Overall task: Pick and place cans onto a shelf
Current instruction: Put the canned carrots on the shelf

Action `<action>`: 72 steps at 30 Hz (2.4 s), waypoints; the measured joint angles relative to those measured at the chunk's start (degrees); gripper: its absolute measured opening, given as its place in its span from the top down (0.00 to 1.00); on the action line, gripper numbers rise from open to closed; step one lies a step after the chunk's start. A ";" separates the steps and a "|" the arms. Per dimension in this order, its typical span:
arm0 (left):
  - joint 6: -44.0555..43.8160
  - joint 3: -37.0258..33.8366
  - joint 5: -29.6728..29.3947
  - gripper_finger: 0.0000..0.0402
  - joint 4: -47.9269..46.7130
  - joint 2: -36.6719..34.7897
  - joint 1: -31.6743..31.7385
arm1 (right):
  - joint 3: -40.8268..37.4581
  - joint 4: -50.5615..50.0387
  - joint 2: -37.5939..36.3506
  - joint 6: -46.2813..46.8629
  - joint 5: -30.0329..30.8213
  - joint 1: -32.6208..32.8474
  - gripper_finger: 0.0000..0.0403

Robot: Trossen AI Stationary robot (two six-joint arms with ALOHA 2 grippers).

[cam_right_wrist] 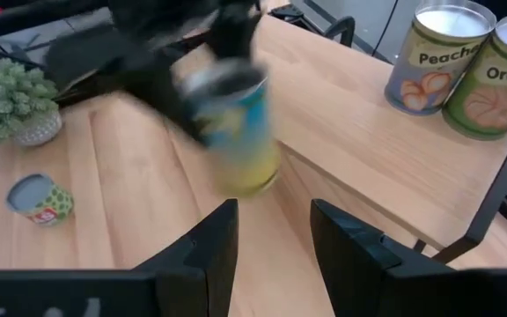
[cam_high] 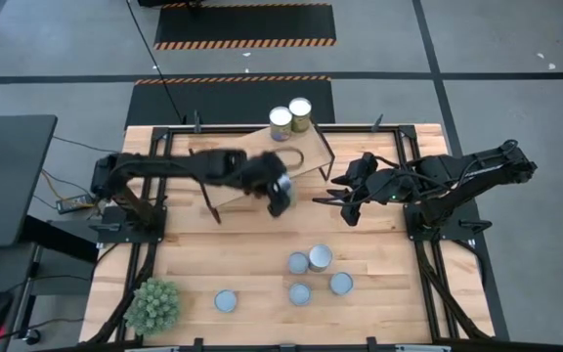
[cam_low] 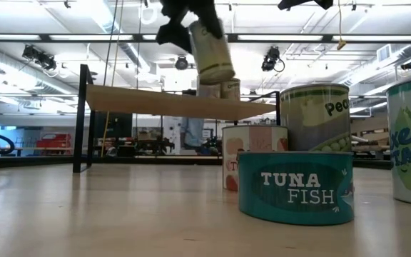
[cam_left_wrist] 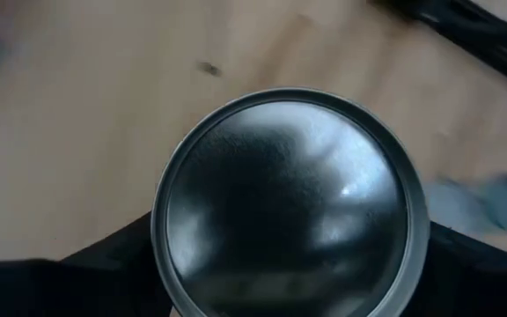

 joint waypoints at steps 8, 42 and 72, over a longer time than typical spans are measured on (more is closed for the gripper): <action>10.71 4.02 -1.77 0.23 -7.82 0.11 12.08 | 0.00 0.85 0.00 -0.16 0.09 -0.59 0.63; 34.64 3.78 7.80 0.23 -6.71 3.56 28.94 | 0.00 4.24 0.01 -0.13 0.54 -1.89 0.63; 39.72 3.69 7.70 0.05 -7.49 4.33 28.68 | 0.00 4.97 0.02 -0.64 0.52 -1.89 0.63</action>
